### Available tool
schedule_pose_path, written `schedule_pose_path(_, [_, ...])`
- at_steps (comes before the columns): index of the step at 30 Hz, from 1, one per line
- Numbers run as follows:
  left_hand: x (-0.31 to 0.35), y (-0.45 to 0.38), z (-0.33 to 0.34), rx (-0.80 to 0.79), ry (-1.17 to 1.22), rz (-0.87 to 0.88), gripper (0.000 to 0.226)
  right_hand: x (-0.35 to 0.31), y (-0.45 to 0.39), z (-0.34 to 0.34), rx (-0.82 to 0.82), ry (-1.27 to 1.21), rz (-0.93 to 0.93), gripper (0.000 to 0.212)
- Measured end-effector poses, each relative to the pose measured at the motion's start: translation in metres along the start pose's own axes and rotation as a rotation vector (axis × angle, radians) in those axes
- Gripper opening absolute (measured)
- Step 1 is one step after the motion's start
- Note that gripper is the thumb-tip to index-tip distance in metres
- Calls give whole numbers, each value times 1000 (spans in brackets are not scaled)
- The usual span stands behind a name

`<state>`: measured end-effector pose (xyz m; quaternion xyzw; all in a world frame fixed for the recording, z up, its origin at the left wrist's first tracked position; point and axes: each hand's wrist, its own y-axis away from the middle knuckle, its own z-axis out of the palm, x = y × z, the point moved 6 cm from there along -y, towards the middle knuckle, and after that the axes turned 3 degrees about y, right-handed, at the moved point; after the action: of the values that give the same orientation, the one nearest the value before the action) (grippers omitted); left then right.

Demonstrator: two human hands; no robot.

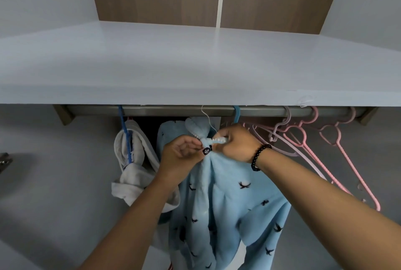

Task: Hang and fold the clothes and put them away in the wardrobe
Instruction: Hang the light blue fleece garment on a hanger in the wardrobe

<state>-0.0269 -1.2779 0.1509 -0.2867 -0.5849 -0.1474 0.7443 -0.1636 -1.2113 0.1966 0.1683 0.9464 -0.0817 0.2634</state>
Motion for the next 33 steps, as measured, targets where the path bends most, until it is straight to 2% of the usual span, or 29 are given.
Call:
schedule_pose_path(4, [6,-3,2,28,-55,51,27,-3,1,-3,-200,-257,-5,8])
schedule_pose_path(6, [6,-4,1,42,-78,66,27,-4,1,-9,-192,-288,23,12])
schedule_pose_path(8, [7,-4,1,42,-115,89,27,-5,0,-8,-173,-270,52,26])
schedule_pose_path(10, [6,-2,3,45,-158,111,26,-7,-1,-5,-145,-221,73,39])
schedule_pose_path(13, [1,1,2,84,-193,128,26,-7,-8,1,-122,-122,93,47])
schedule_pose_path(19, [-7,5,1,189,-153,115,35,-4,-11,7,-149,-40,60,43])
schedule_pose_path(21, [-7,6,3,197,-156,145,30,-1,-10,7,-126,-89,38,41])
schedule_pose_path(24, [-7,8,3,210,-186,214,23,3,-9,6,-99,-190,20,49])
schedule_pose_path(28, [-4,9,5,225,-221,281,26,2,-9,4,-107,-286,3,55])
schedule_pose_path(33, [-4,7,6,216,-377,326,16,0,-10,7,-130,-186,10,33])
